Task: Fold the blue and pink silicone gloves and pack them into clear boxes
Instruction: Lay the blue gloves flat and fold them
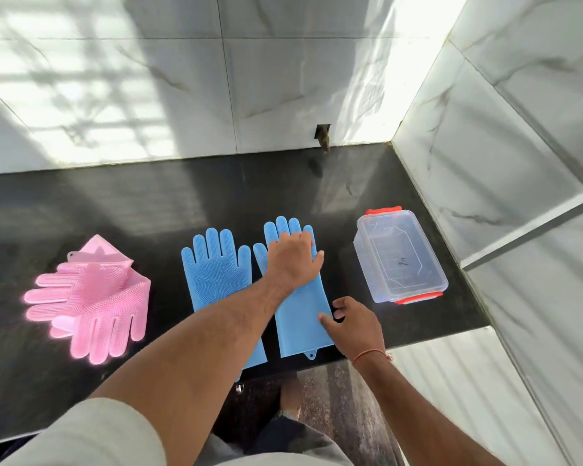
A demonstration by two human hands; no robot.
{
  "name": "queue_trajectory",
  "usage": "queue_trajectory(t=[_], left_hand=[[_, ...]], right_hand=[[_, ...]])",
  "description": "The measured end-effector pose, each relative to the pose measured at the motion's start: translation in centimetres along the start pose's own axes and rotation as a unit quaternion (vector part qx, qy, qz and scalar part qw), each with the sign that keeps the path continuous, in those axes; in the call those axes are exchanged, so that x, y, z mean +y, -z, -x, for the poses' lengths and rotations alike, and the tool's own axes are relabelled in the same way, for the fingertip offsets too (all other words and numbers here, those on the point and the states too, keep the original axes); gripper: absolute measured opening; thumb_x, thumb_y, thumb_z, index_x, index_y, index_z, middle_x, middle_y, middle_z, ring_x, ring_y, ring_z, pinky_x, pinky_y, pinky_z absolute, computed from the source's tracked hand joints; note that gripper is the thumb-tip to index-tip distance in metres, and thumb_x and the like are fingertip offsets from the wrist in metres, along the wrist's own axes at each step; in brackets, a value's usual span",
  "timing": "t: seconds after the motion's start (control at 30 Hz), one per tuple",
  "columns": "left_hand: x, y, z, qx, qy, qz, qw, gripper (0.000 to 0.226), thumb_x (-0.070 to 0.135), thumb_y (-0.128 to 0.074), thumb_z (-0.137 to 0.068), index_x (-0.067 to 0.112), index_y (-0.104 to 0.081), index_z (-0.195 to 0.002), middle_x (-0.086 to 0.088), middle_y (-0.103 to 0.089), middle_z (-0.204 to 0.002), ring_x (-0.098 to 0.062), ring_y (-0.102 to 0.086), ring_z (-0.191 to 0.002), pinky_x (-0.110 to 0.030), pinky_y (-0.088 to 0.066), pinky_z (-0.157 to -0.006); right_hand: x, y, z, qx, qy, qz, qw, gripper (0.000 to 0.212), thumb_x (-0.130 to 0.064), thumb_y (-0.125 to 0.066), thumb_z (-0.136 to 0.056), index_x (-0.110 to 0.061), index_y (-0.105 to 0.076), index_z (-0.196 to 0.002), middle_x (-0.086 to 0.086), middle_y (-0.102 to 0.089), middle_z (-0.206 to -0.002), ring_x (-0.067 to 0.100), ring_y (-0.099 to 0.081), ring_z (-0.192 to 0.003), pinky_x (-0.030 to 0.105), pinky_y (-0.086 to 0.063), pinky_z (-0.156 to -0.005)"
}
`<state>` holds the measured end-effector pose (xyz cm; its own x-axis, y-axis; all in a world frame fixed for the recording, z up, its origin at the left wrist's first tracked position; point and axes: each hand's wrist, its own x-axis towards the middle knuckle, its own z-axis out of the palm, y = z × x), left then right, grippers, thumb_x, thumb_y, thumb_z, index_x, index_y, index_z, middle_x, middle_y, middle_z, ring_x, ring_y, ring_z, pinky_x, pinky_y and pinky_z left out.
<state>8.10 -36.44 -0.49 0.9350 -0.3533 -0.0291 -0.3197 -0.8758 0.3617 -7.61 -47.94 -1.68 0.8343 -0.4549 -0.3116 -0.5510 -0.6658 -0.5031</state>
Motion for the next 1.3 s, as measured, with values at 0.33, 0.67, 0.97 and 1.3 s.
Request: queue_trajectory(t=[0.33,0.67,0.97,1.3], left_hand=[[0.6,-0.1,-2.0,-0.046,0.061,0.03,0.997,0.025,0.037,-0.066,-0.096,0.014,-0.069,-0.104,-0.004,-0.073,-0.094,-0.026,-0.069,-0.092,-0.038,-0.058,-0.072],[-7.6,3.1,1.4,0.076,0.188,0.355,0.913,0.02,0.02,-0.068,-0.092,0.013,-0.061,-0.075,0.006,-0.061,-0.068,-0.013,-0.053,-0.066,-0.027,-0.046,-0.066],[-17.8,5.4,8.6,0.175,0.285,0.406,0.85,0.019,0.005,-0.075,-0.088,0.008,-0.064,-0.103,-0.005,-0.068,-0.089,-0.02,-0.06,-0.077,-0.038,-0.054,-0.077],[-20.2,5.4,10.6,0.135,0.314,0.482,0.807,0.039,0.002,-0.067,-0.096,0.011,-0.058,-0.133,-0.02,-0.074,-0.12,-0.029,-0.072,-0.1,-0.047,-0.062,-0.093]], right_hand=[[1.0,-1.3,0.8,-0.025,-0.013,-0.083,0.996,0.025,-0.031,-0.079,-0.092,-0.028,-0.076,-0.117,-0.015,-0.075,-0.103,0.007,-0.069,-0.091,0.029,-0.064,-0.089],[-3.3,-2.9,3.6,-0.023,0.173,-0.164,0.971,0.029,-0.036,-0.059,-0.098,-0.031,-0.076,-0.12,-0.02,-0.076,-0.093,0.005,-0.071,-0.08,0.012,-0.052,-0.067],[-9.5,-5.8,6.7,-0.068,0.346,-0.006,0.936,0.046,-0.041,-0.051,-0.094,-0.035,-0.075,-0.133,-0.01,-0.083,-0.097,0.012,-0.074,-0.08,0.025,-0.058,-0.073],[-11.3,-8.7,8.4,-0.137,0.402,0.126,0.897,0.047,-0.043,-0.045,-0.105,-0.034,-0.06,-0.15,-0.003,-0.081,-0.114,0.022,-0.076,-0.098,0.035,-0.061,-0.085]])
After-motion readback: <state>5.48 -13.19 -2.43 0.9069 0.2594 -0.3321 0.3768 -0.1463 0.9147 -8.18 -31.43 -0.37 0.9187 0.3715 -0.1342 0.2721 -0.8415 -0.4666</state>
